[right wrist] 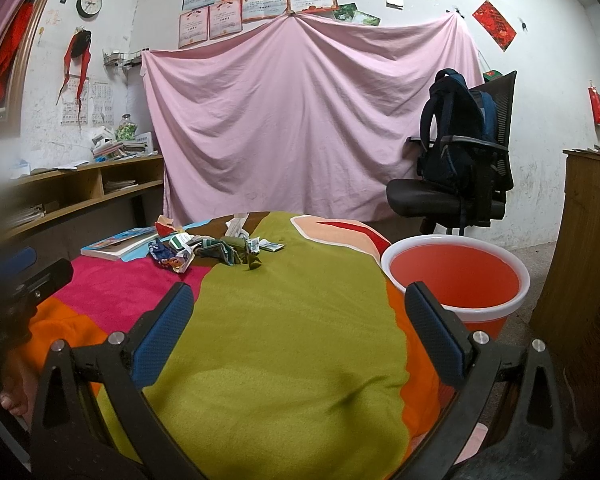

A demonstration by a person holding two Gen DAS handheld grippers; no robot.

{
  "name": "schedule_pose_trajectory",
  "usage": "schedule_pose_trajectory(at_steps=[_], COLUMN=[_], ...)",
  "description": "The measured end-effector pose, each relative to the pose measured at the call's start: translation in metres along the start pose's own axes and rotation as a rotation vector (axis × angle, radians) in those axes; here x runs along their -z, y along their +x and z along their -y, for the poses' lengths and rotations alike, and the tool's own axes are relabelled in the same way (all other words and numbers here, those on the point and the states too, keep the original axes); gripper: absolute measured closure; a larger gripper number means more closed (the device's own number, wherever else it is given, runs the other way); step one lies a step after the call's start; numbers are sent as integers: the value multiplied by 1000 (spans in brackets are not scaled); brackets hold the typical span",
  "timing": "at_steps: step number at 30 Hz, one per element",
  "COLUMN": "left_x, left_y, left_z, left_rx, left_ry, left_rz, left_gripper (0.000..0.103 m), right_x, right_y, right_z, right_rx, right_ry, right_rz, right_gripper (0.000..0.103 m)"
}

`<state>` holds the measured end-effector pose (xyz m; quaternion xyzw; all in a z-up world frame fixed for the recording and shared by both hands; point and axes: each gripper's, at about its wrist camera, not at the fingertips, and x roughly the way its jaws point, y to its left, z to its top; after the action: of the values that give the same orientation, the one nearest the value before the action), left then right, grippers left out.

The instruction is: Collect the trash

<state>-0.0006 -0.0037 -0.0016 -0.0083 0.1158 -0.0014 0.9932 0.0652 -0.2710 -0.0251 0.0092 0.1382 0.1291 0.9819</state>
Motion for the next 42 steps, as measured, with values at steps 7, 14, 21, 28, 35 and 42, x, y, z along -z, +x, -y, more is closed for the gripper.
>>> schedule_pose_trajectory(at_steps=[7, 14, 21, 28, 35, 42], left_x=[-3, -6, -16, -43, -77, -94], left_y=[1, 3, 1, 14, 35, 75], left_z=[4, 16, 16, 14, 5, -9], left_rx=[-3, -24, -71, -97, -113, -166], left_ry=[0, -6, -19, 2, 1, -49], left_rz=[0, -14, 11, 80, 202, 220], left_gripper=[3, 3, 3, 3, 3, 3], right_x=[5, 2, -8, -35, -77, -108], right_y=[3, 3, 3, 9, 30, 66], right_z=[-1, -2, 1, 7, 0, -5], right_rx=[-2, -27, -46, -66, -87, -105], right_ry=[5, 20, 20, -2, -79, -93], right_rz=[0, 0, 5, 57, 163, 242], right_gripper=[0, 0, 0, 0, 0, 0])
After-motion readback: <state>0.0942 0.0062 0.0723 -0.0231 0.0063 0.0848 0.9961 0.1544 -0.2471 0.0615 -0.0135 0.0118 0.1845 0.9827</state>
